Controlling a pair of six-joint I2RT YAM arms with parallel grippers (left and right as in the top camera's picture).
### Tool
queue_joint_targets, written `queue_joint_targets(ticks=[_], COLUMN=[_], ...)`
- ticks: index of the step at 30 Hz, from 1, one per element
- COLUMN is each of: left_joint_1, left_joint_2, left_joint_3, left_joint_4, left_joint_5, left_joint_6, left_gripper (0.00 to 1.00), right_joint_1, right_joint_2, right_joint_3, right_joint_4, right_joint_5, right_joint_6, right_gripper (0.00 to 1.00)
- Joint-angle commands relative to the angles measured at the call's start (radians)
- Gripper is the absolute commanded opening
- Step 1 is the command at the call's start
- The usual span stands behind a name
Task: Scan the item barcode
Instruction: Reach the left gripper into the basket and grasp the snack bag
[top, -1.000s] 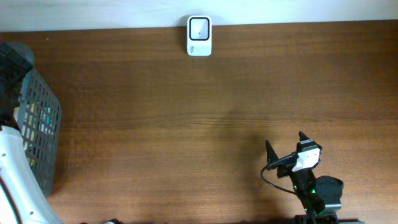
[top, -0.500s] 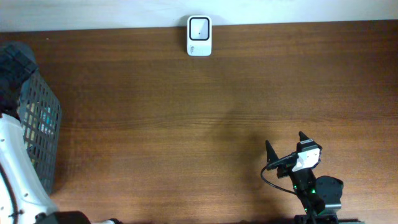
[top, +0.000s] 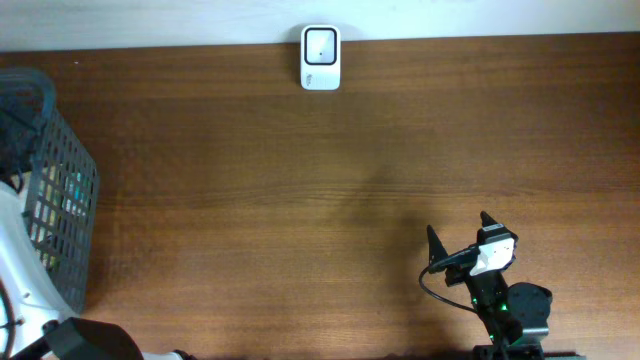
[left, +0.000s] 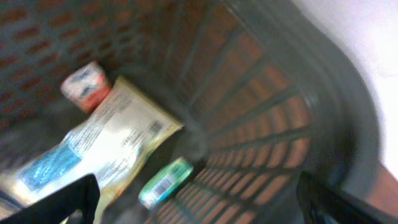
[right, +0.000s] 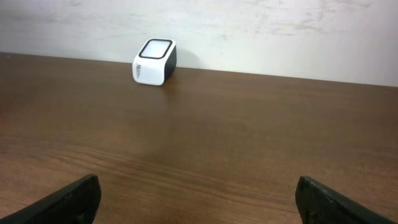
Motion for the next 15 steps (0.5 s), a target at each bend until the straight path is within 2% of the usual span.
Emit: queue_joint_targets(ticks=[1, 5, 8, 10, 12, 15], left_joint_1=[0.031, 0.098, 0.171, 0.173, 0.171, 0.171], left_joint_2=[0.005, 0.015, 0.017, 0.032, 0.087, 0.158], left_joint_3=[0.015, -0.068, -0.212, -0.249, -0.256, -0.256], left_joint_4=[-0.115, -0.138, -0.038, 0.039, 0.149, 0.263], left_joint_5=[-0.015, -0.015, -0.026, -0.025, -0.026, -0.026], left_joint_6=[-0.034, -0.107, -0.103, 0.005, 0.167, 0.31], left_gripper=[0.99, 0.99, 0.9, 0.95, 0.99, 0.98], right_joint_1=[0.007, 0.007, 0.007, 0.007, 0.007, 0.007], right_joint_2=[-0.003, -0.003, -0.003, -0.003, -0.003, -0.003], right_joint_3=[-0.005, -0.005, -0.005, -0.005, -0.005, -0.005], right_joint_4=[-0.004, -0.004, -0.004, -0.004, -0.004, -0.004], right_joint_5=[0.002, 0.002, 0.002, 0.002, 0.002, 0.002], right_joint_6=[0.007, 0.007, 0.007, 0.007, 0.007, 0.007], right_gripper=[0.99, 0.99, 0.99, 0.99, 0.99, 0.99])
